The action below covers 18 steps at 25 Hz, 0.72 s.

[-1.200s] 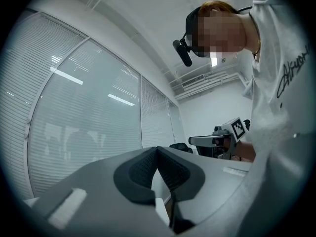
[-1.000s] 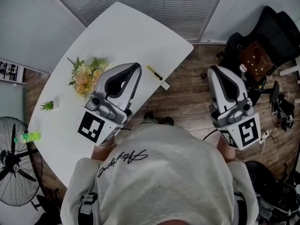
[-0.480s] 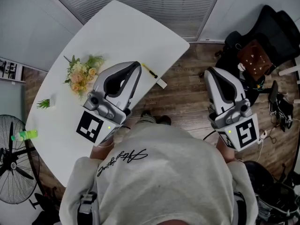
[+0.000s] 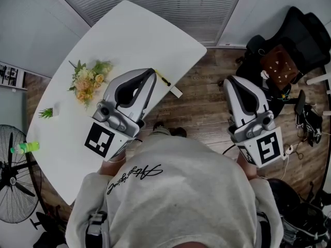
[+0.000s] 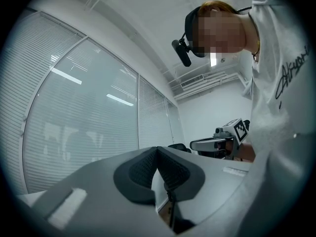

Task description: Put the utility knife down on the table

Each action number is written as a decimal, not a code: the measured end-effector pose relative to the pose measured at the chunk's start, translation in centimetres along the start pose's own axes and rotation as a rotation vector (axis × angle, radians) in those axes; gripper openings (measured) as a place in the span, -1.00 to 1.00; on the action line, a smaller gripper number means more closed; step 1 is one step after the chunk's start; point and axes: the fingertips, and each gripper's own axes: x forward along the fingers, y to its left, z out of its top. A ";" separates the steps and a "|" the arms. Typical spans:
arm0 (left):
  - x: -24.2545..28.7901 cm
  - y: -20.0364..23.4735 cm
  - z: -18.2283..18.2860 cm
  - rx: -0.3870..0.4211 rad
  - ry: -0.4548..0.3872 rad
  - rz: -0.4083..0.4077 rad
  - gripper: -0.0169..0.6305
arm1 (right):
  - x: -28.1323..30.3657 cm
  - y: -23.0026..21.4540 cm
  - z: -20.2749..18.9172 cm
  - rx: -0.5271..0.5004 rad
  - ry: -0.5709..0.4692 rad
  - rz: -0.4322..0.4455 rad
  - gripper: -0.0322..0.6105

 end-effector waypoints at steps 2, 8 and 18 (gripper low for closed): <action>0.0 -0.1 0.0 -0.001 0.002 0.001 -0.96 | 0.1 0.2 -0.2 -0.012 0.009 0.007 -0.89; 0.2 0.1 -0.2 -0.002 0.006 0.004 -0.96 | 0.2 0.0 0.0 0.003 -0.004 0.015 -0.89; 0.3 0.6 -0.1 0.003 0.011 0.011 -0.96 | 0.7 -0.1 0.1 0.006 -0.008 0.021 -0.89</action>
